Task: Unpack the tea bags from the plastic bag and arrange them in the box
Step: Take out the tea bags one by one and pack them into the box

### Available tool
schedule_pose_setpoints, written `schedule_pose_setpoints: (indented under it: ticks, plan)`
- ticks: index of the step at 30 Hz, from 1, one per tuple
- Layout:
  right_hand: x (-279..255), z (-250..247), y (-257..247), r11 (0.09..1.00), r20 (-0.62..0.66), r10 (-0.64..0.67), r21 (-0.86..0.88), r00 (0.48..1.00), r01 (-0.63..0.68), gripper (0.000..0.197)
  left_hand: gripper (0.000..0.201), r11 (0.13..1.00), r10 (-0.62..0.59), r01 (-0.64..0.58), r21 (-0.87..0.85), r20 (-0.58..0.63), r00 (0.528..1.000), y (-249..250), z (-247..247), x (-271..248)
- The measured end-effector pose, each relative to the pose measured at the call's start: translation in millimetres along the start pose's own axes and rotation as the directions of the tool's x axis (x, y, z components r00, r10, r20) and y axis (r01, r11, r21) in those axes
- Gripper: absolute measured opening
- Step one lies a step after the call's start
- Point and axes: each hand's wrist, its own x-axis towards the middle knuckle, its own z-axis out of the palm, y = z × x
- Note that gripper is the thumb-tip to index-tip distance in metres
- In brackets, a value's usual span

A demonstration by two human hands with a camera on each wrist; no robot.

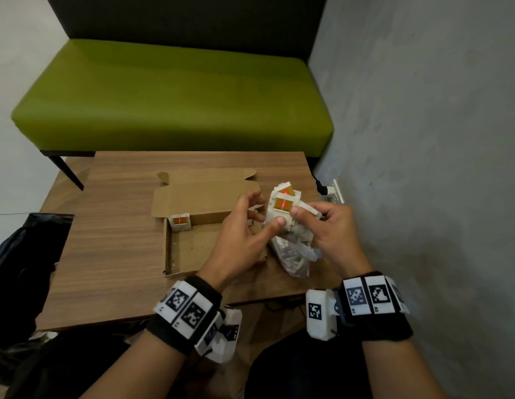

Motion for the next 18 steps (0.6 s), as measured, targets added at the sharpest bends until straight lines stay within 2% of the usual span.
schedule_pose_setpoints:
  ticks: [3,7,11,14,18]
  plan:
    - [4,20,-14,1.0,0.128,-0.011,0.009,0.992,0.01,0.01,0.045,0.98,0.009,-0.004,-0.198,0.025,1.0,6,-16,0]
    - [7,46,-22,0.996,0.202,-0.005,0.084,0.979,-0.013,0.013,0.022,0.983,0.037,-0.056,-0.174,-0.114,0.993,8,-44,1]
    - [6,67,-27,0.989,0.228,0.017,0.141,0.974,-0.05,0.02,0.016,0.971,0.018,-0.064,-0.229,-0.196,0.98,7,-63,-2]
    - [4,80,-24,0.991,0.176,0.004,0.13,0.984,-0.028,0.023,0.018,0.969,0.01,-0.064,-0.237,-0.223,0.975,5,-74,-9]
    - [0,96,-21,0.995,0.136,-0.015,0.104,0.991,0.001,0.008,0.019,0.965,-0.019,-0.047,-0.259,-0.247,0.969,-1,-87,-19]
